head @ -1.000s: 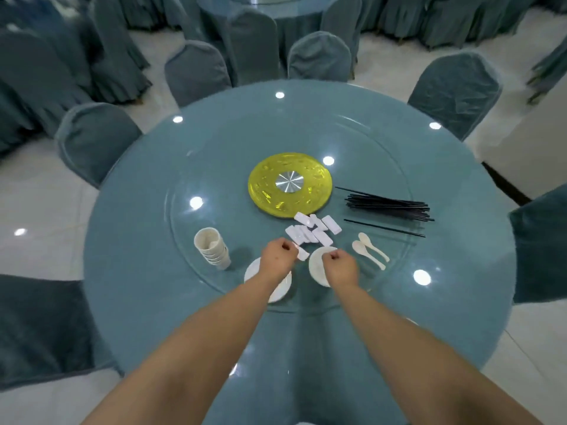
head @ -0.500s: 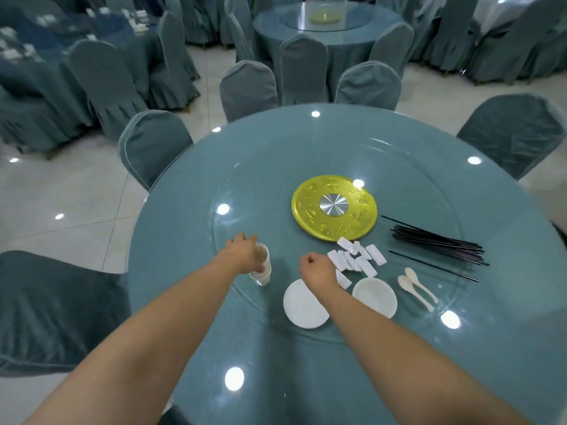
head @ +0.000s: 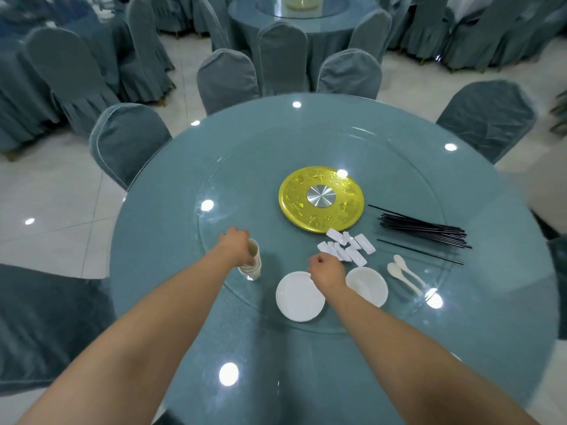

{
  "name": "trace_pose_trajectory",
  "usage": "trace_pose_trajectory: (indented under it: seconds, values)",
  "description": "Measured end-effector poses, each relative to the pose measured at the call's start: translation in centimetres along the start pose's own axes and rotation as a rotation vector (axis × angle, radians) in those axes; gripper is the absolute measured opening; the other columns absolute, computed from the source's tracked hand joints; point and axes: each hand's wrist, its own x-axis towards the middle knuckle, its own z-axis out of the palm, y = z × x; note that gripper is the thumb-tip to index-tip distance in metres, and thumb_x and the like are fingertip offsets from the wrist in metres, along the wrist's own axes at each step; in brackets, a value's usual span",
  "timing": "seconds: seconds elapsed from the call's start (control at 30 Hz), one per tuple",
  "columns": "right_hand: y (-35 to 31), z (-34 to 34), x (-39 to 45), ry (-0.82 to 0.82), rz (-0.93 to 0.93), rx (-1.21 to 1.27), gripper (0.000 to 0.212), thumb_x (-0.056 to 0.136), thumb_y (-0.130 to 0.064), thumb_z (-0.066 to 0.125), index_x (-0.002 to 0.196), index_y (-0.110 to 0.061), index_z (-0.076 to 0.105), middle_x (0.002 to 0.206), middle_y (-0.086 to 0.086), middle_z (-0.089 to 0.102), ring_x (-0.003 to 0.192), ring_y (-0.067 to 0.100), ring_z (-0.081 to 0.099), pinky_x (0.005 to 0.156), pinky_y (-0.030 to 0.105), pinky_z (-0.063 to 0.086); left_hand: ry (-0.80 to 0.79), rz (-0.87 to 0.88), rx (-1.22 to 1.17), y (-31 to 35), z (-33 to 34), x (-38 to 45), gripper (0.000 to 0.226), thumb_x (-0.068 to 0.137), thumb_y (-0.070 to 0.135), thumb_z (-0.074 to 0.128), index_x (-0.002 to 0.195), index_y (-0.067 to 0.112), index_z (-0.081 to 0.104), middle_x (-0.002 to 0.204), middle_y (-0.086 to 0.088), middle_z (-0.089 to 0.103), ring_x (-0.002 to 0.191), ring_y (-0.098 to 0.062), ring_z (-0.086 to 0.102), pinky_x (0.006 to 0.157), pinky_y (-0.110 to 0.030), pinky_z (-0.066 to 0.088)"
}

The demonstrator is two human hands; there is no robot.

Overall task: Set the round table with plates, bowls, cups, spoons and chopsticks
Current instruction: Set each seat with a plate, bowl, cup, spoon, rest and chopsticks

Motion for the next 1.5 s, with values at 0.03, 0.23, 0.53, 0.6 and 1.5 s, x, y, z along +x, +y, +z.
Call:
trace_pose_trajectory:
  seconds: [0.03,0.23,0.53,0.6,1.5]
  values:
    - [0.1,-0.1,0.0,0.005,0.003,0.002,0.025,0.090,-0.016,0.042,0.073,-0.007,0.058,0.090,0.016,0.070,0.077,0.028,0.058,0.075,0.038,0.052,0.001,0.005,0.007,0.0,-0.2,0.0,0.061,0.074,0.042,0.073,0.123,0.014,0.050,0.123,-0.010,0.050,0.116,-0.028,0.051,0.097,-0.034,0.043]
    - [-0.2,-0.1,-0.4,-0.006,0.009,0.050,0.023,0.089,-0.014,0.041,0.070,-0.010,0.054,0.083,0.015,0.067,0.071,0.025,0.053,0.068,0.036,0.049,0.008,0.003,-0.006,0.2,-1.8,-0.4,0.052,0.075,0.038,0.073,0.116,0.014,0.052,0.115,-0.006,0.062,0.109,-0.028,0.059,0.087,-0.033,0.045]
    - [-2.9,0.1,-1.9,-0.037,-0.044,0.152,0.025,0.087,-0.017,0.043,0.078,-0.001,0.060,0.083,0.017,0.067,0.072,0.024,0.055,0.066,0.037,0.047,0.166,0.018,-0.105,2.5,-4.6,-2.9,0.064,0.076,0.047,0.069,0.130,0.019,0.050,0.126,-0.012,0.051,0.121,-0.030,0.046,0.099,-0.034,0.036]
    - [-3.7,-0.1,-2.4,-0.047,-0.058,0.216,0.026,0.085,-0.019,0.045,0.083,-0.002,0.063,0.084,0.016,0.069,0.068,0.021,0.055,0.070,0.039,0.052,0.170,0.056,-0.149,3.8,-4.2,-3.8,0.063,0.076,0.048,0.070,0.129,0.019,0.051,0.125,-0.013,0.052,0.120,-0.030,0.047,0.099,-0.034,0.036]
    - [19.8,-10.7,-8.2,0.028,0.359,0.203,0.016,0.086,-0.006,0.051,0.083,-0.013,0.065,0.080,0.019,0.073,0.078,0.036,0.072,0.080,0.048,0.058,-0.370,0.184,-0.651,23.5,15.8,-12.6,0.032,0.081,0.016,0.053,0.110,0.015,0.068,0.098,-0.012,0.073,0.092,-0.028,0.070,0.085,-0.041,0.057]
